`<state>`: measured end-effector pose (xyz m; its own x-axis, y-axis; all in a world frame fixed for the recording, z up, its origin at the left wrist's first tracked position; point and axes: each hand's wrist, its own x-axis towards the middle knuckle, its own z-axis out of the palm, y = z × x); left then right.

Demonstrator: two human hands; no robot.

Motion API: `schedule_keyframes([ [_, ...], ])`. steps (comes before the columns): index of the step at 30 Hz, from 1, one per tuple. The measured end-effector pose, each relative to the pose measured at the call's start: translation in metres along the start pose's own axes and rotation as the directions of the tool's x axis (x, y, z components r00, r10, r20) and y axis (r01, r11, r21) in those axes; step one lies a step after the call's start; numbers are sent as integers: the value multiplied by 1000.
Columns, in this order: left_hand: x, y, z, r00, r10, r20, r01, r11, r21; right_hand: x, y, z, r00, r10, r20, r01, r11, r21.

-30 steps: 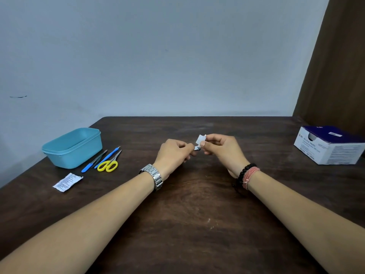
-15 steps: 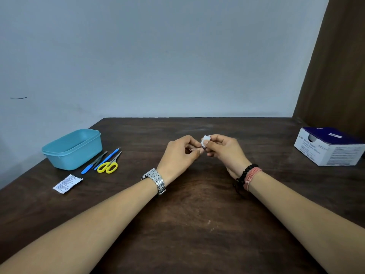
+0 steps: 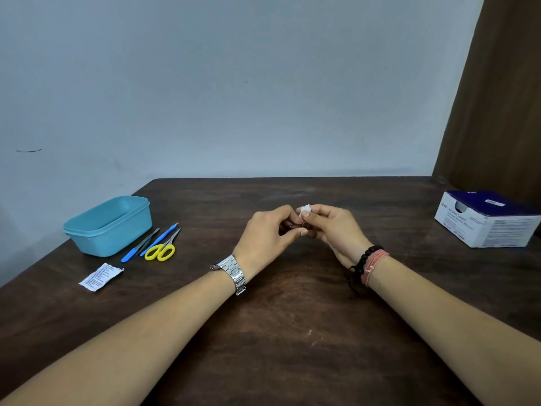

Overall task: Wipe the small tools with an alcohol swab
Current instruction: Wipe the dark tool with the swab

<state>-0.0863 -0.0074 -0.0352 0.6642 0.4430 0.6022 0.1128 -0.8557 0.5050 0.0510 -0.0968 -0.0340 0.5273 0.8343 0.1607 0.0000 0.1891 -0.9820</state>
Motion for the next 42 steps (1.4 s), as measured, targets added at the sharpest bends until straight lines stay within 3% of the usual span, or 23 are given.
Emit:
schedule_keyframes([
  [13, 1, -1, -1, 994, 104, -37, -101, 992, 78, -2, -5, -4, 986, 136, 99, -142, 988, 56],
  [21, 5, -2, -3, 978, 172, -120, -169, 985, 33, -2, -12, -4, 992, 121, 30, -123, 989, 77],
  [27, 5, -1, -5, 966, 181, -184, -189, 982, -24, -4, -10, -2, 980, 170, 101, -179, 981, 81],
  [35, 4, 5, -3, 964, 187, -190, -200, 979, -48, -1, -13, 1, 996, 88, 10, -86, 929, 360],
  [42, 2, 10, -5, 976, 91, -200, -127, 976, -175, -4, -12, 6, 988, 144, 48, -151, 896, 417],
])
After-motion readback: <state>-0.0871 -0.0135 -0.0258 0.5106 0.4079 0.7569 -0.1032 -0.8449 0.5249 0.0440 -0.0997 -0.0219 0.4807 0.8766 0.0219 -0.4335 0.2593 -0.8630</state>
